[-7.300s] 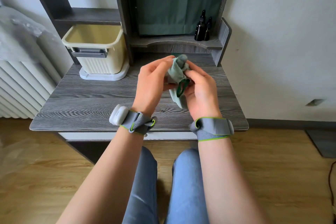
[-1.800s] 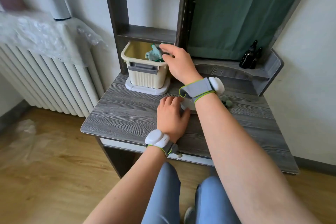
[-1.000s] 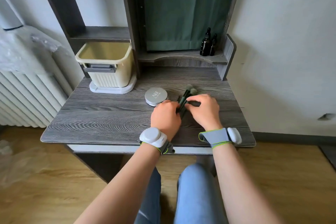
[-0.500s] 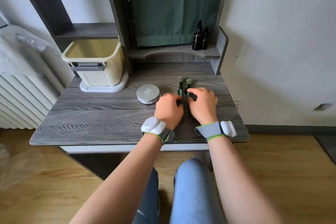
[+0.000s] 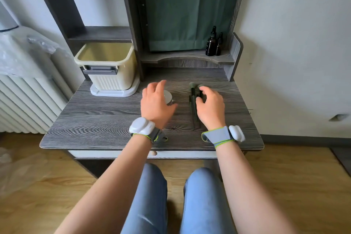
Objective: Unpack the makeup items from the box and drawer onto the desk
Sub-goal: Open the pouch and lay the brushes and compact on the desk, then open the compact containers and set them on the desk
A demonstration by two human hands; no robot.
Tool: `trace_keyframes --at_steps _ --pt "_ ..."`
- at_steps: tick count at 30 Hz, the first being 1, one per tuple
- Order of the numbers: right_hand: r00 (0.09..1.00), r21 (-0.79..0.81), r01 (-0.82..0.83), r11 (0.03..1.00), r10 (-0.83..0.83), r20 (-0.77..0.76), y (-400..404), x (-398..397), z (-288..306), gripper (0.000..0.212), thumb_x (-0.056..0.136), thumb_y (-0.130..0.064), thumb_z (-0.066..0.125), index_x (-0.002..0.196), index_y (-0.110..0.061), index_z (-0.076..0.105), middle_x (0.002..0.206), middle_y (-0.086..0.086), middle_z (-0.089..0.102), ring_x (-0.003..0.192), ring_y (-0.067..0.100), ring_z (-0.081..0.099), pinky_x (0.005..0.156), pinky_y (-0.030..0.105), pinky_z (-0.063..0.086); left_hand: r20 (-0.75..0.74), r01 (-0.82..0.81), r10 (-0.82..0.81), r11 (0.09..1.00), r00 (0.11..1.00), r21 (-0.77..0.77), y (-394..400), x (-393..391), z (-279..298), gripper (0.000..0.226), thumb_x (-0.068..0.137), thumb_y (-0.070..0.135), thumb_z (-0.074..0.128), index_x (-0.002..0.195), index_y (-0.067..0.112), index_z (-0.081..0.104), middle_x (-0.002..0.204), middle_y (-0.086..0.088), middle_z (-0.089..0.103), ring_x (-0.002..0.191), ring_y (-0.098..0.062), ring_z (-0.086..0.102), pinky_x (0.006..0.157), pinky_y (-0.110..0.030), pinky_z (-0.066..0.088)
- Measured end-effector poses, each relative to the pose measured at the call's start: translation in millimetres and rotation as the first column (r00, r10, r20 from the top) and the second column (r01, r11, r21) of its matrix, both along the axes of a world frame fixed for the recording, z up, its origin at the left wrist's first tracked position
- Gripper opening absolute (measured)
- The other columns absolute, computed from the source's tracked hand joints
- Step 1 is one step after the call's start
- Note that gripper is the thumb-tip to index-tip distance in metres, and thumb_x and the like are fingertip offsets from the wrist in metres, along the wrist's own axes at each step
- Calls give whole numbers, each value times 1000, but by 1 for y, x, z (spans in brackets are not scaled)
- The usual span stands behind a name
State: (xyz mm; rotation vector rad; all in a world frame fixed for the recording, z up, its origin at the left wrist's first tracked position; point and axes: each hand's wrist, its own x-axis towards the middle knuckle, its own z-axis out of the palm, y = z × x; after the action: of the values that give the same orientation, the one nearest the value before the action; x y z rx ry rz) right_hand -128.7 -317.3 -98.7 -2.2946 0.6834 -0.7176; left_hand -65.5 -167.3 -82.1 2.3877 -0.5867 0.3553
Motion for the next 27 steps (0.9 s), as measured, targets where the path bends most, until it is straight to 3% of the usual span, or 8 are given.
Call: trace_keyframes --at_steps 3,6,9,12,15,21,24,27 --pt "999 -29 -34 999 34 21 17 9 3 36 86 -19 56 122 -16 60 114 10 64 108 35 54 94 48 43 -102 -23 31 997 994 76 10 13 -5 102 61 39 85 145 19 31 141 -12 38 126 -35 37 102 -42 38" --pt "995 -39 -103 994 103 -1 37 21 7 38 86 -24 59 123 -16 59 116 10 63 110 34 53 95 46 43 -219 -27 35 999 975 37 17 23 -11 105 61 39 85 146 17 26 142 -13 39 130 -35 36 105 -43 36" --pt "980 -39 -198 979 198 -17 60 36 11 44 83 -34 62 125 -18 58 117 8 62 113 32 51 98 43 42 -261 6 -30 996 965 -94 25 33 -17 100 62 42 79 144 12 30 136 -15 50 126 -34 44 104 -41 39" --pt "959 -47 -282 958 280 -34 77 49 13 54 78 -38 67 127 -18 56 118 7 59 114 30 50 99 41 41 -273 6 -66 976 960 -216 29 36 -22 79 74 26 66 144 11 33 129 -16 56 122 -32 51 96 -34 40" --pt "959 -19 -282 959 282 -9 82 53 11 59 74 -37 70 127 -18 55 120 6 58 116 28 50 100 38 41 -209 27 -97 948 973 -317 29 33 -22 67 77 19 57 141 13 37 125 -11 60 116 -27 56 95 -31 42" --pt "961 4 -227 974 223 162 85 57 -1 56 64 -45 70 113 -18 63 109 0 60 105 21 55 93 29 44 -25 108 -129 908 991 -405 31 32 -23 61 75 12 60 134 11 46 115 -1 63 107 -23 58 96 -33 44" --pt "956 66 -212 975 193 222 84 55 0 53 62 -40 77 109 -18 64 104 0 61 99 17 58 87 24 45 19 144 -150 897 988 -417 31 32 -23 63 74 10 66 134 14 47 114 11 60 106 -18 57 96 -29 43" --pt "964 53 -144 988 128 233 84 53 1 51 62 -44 75 106 -20 65 99 -1 62 96 18 59 84 27 46 -31 200 -239 871 971 -449 28 33 -23 67 71 16 68 134 16 46 118 6 63 109 -17 60 99 -34 46"
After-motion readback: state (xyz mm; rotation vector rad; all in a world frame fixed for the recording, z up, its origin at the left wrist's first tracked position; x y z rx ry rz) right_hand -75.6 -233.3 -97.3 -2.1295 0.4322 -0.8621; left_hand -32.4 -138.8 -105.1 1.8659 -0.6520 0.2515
